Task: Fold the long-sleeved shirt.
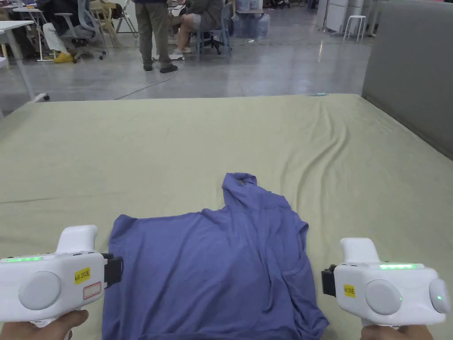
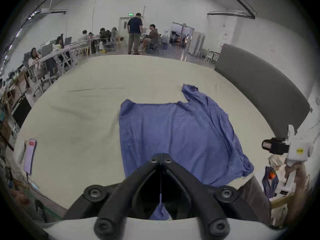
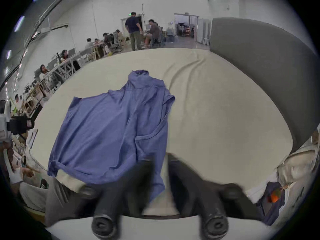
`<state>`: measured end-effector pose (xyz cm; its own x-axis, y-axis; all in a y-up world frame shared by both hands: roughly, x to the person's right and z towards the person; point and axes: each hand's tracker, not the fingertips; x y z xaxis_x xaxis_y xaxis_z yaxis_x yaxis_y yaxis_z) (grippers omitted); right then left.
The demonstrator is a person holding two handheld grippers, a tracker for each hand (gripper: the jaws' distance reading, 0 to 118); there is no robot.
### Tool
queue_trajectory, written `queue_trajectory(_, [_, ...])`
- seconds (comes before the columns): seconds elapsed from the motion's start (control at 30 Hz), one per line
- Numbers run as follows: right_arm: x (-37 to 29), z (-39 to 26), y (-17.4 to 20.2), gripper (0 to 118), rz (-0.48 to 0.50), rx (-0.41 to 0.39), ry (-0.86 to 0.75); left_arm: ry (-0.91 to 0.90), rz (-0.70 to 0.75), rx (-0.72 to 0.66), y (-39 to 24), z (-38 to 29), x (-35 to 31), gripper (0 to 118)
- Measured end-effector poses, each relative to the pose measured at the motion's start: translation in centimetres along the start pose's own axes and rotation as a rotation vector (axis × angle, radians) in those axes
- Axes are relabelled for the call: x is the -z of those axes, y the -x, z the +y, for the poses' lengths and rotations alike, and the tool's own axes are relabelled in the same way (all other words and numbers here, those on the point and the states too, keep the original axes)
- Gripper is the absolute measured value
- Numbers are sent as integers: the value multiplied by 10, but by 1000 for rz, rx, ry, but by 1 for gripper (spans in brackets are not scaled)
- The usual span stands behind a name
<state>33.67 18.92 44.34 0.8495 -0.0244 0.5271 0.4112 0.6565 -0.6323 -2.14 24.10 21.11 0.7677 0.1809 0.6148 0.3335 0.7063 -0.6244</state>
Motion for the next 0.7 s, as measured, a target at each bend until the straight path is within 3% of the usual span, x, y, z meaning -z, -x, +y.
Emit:
queue_trajectory(0.03, [5, -3, -2, 70, 13, -20, 23, 7, -19, -5, 1, 0, 1, 0])
queue_trajectory(0.07, [11, -5, -5, 102, 22, -20, 82, 11, -28, -17, 2, 0, 3, 0])
queue_trajectory(0.1, [20, -10, -2, 111, 2, -19, 128, 15, -33, -20, 2, 0, 4, 0])
queue_trajectory(0.23, [41, -26, -2, 103, -16, 12, 182, 22, -30, -2, 1, -2, 7, 0])
queue_trajectory(0.43, [70, -34, 9, 82, -51, 11, 244, 42, -32, -5, 5, 1, 20, 0])
queue_trajectory(0.53, [77, -37, 16, 55, -46, -10, 266, 53, -22, 0, 10, 10, 38, 0])
queue_trajectory(0.57, [76, -37, 19, 35, -47, -18, 252, 56, -17, -1, 12, 15, 46, 0])
queue_trajectory(0.6, [74, -37, 21, 4, -52, -42, 242, 60, -8, 0, 15, 20, 54, 0])
queue_trajectory(0.63, [72, -36, 23, 3, 7, -55, 235, 68, 6, 5, 18, 28, 65, 0])
queue_trajectory(0.7, [72, -37, 29, 3, -62, -58, 219, 89, 20, 22, 27, 49, 90, 4])
